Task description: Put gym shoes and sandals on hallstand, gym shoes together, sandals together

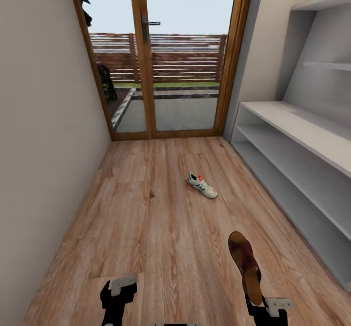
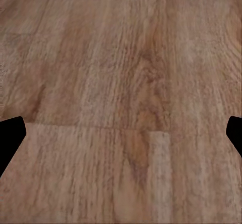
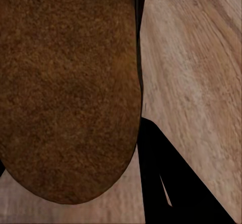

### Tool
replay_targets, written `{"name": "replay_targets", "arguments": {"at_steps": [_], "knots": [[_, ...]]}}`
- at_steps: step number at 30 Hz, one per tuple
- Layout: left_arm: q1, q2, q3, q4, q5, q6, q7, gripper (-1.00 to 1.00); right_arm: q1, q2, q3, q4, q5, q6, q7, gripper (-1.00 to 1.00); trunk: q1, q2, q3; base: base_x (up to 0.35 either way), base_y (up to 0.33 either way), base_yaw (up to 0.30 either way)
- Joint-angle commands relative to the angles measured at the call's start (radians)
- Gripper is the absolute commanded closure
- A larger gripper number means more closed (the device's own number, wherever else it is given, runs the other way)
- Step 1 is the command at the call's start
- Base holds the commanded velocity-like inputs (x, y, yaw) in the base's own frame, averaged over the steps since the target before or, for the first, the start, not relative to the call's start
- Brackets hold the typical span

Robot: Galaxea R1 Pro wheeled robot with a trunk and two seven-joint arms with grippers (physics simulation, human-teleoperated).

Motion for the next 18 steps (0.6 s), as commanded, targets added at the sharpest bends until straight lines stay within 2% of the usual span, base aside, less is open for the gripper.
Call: {"name": "replay_targets", "arguments": {"at_steps": [1,8,18], "knots": [[-0.001,0.001,-0.009,0.001,0.01,-0.004,0.005,-1.0,-0.001,0.0,0.0,0.001,-0.012,-0.002,0.009,1.0,0.0,0.0,-0.001,0.286,0.195,0.0],[-0.001,0.001,-0.009,0.001,0.01,-0.004,0.005,-1.0,-0.001,0.001,0.0,0.001,-0.012,-0.002,0.009,1.0,0.0,0.0,0.0,0.286,0.195,-0.039],[-0.001,0.001,-0.009,0.0,0.01,-0.004,0.005,-1.0,-0.001,0.001,0.0,0.001,-0.012,-0.001,0.009,1.0,0.0,0.0,0.008,0.286,0.195,-0.242]]}}
